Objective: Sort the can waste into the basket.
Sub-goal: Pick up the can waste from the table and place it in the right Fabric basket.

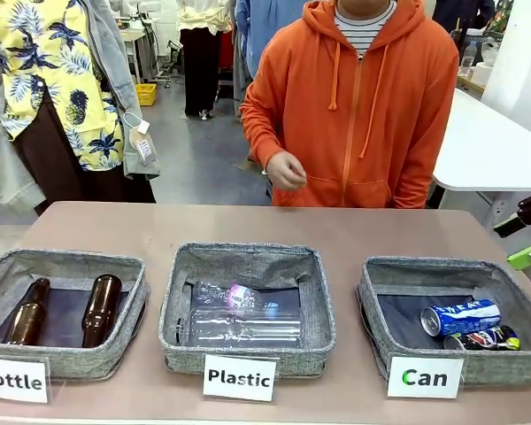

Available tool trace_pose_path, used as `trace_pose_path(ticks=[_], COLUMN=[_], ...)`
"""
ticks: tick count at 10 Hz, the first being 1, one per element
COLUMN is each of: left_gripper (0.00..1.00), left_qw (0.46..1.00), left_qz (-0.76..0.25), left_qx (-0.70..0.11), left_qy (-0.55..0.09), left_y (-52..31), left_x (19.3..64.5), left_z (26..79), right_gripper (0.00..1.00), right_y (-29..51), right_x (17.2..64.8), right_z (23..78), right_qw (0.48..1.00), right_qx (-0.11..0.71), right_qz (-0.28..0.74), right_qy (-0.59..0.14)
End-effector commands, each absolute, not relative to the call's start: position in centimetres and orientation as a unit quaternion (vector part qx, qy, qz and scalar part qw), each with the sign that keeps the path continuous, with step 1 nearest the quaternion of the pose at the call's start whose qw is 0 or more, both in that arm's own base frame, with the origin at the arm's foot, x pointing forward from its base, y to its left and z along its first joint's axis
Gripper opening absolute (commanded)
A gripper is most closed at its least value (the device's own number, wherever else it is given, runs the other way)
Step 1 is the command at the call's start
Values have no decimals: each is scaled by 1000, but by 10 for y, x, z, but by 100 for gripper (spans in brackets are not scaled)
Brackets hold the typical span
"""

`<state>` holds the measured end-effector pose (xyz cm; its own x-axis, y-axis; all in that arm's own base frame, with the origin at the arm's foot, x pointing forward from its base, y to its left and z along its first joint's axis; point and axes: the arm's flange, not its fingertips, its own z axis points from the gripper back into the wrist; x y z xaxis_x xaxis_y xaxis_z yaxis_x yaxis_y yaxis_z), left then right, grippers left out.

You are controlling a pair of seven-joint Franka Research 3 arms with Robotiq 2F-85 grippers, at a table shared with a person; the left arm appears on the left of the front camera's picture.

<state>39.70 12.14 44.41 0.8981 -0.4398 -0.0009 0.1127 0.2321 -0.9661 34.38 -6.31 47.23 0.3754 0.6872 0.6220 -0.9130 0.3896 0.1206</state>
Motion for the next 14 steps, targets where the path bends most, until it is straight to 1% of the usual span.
trace_pose_path(ticks=[1, 2, 3, 4, 5, 6, 7, 8, 9, 10, 11, 14], left_gripper=[100, 100, 100, 100, 100, 100, 100, 100, 100, 100, 100, 100], left_qw=[773, 783, 788, 797, 787, 787, 787, 787, 787, 787, 787, 787], left_qz=[-181, -179, -175, -173, -175, -175, -175, -175, -175, -175, -175, -175], left_qx=[-600, -593, -584, -574, -584, -584, -584, -584, -584, -584, -584, -584], left_qy=[96, 65, 78, 73, 97, 97, 97, 97, 97, 97, 97, 97], left_y=[107, 100, 96, 96, 105, 105, 105, 105, 105, 105, 105, 105], left_x=[392, 396, 396, 398, 403, 403, 403, 403, 403, 403, 403, 403], left_z=[429, 423, 416, 411, 421, 421, 421, 421, 421, 421, 421, 421], right_gripper=[100, 100, 100, 100, 100, 100, 100, 100, 100, 100, 100, 100], right_y=[-71, -72, -73, -73, -74, -74, -75, -71, -64, -56, -48, -33], right_x=[345, 344, 344, 345, 347, 355, 362, 367, 376, 383, 387, 399], right_z=[474, 475, 475, 478, 486, 501, 506, 504, 496, 487, 480, 461], right_qw=[800, 804, 814, 832, 857, 860, 838, 816, 804, 791, 783, 798], right_qx=[245, 248, 252, 274, 341, 456, 525, 572, 592, 611, 619, 599], right_qz=[484, 475, 457, 414, 319, 110, 15, -18, -32, -20, -16, -45], right_qy=[-258, -259, -256, -248, -218, -199, -149, -87, -50, 17, 58, 40])
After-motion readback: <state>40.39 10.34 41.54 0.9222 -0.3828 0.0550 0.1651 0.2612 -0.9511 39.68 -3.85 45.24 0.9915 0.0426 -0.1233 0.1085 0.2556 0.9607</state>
